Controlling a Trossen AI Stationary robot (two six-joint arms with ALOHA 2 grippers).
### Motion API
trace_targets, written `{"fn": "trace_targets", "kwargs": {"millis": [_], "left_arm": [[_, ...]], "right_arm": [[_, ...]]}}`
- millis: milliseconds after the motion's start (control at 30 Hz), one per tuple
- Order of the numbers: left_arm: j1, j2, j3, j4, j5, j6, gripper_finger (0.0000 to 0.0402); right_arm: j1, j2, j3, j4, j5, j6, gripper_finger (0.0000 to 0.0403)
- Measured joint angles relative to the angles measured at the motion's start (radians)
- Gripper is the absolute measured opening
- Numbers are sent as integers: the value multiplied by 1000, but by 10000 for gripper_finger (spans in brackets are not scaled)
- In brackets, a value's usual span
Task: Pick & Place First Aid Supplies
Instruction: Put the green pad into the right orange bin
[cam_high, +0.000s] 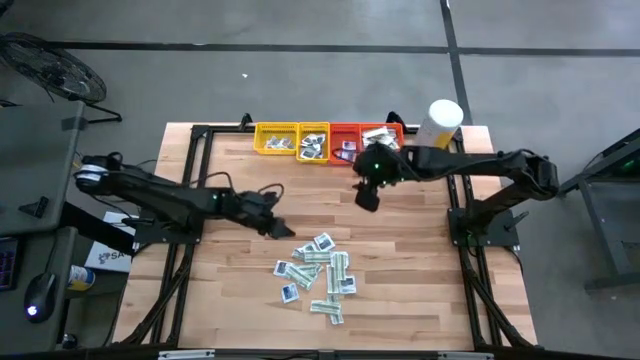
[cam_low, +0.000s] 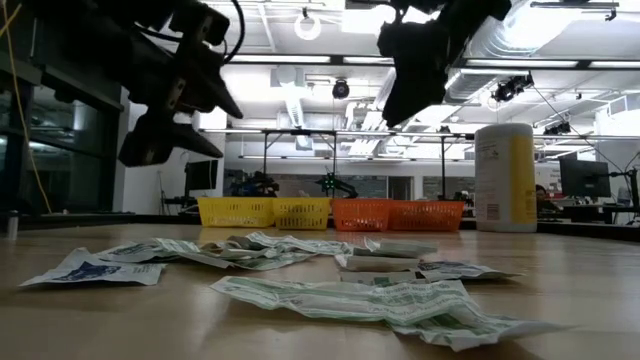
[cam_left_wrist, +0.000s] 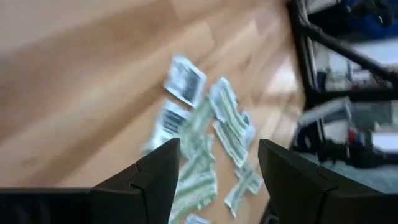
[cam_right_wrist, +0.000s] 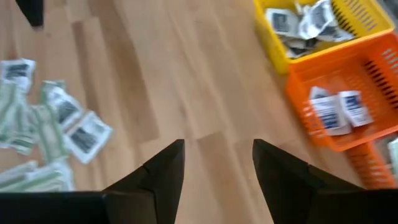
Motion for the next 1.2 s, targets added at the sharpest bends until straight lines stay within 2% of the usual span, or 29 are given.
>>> {"fn": "trace_targets", "kwargs": {"millis": [233, 433, 567, 867, 1200], "left_arm": [[-94, 161, 1, 224, -12, -57, 216], [-129, 279, 1, 338, -50, -105, 216], [-132, 333, 1, 403, -51, -122, 216], [-131, 397, 3, 417, -56, -152, 216], [-130, 480, 95, 383, -91, -129, 216]], "right_arm": [[137, 0, 0, -9, 58, 145, 183], [233, 0, 0, -7, 76, 209, 183], [286, 1, 0, -10, 158, 296, 183], [363, 1, 0, -7, 258, 387, 183], [391, 2, 0, -6, 310, 399, 183]]}}
